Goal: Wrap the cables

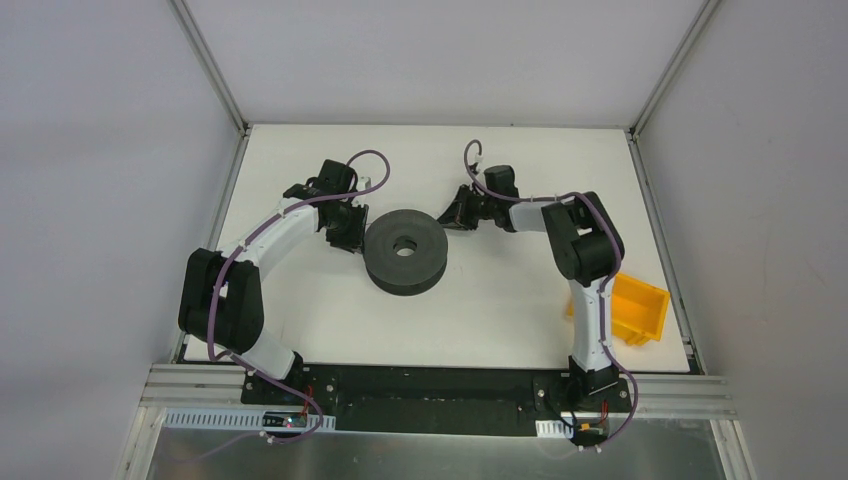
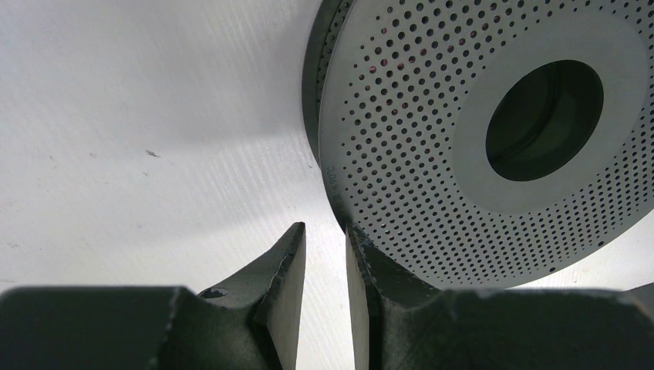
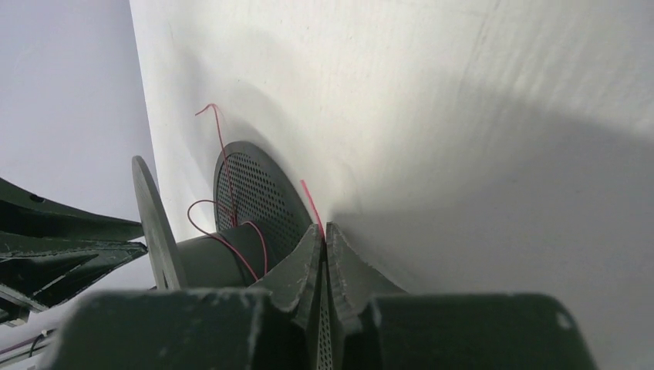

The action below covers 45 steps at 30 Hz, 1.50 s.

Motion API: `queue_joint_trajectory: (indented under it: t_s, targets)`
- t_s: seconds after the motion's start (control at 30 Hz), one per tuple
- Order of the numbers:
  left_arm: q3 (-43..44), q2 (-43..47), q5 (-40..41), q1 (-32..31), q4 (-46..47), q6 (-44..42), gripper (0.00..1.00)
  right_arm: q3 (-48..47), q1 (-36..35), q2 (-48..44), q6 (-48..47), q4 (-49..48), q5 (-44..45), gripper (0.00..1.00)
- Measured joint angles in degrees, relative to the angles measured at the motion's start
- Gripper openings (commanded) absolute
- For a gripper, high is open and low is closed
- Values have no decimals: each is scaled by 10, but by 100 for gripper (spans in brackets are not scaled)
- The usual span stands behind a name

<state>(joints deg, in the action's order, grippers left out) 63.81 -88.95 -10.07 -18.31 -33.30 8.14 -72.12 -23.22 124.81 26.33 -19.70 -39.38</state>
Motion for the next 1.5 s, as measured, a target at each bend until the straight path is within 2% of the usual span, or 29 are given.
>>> queue_joint_trajectory:
  t_s: [0.23, 0.57, 0.77, 0.97, 1.5]
  targets:
    - [0, 0, 0, 0, 0, 0, 24, -1, 7, 0, 5, -1, 9, 14]
    - [0, 0, 0, 0, 0, 0, 24, 6, 9, -8, 9, -2, 12, 16]
    - [0, 0, 0, 0, 0, 0, 24, 18, 9, -15, 46, -34, -2, 8]
    - [0, 0, -1, 0, 0, 0, 24, 52, 9, -16, 111, -115, -14, 1]
    - [2, -10, -19, 0, 0, 1, 22, 76, -39, -16, 179, -174, -2, 0]
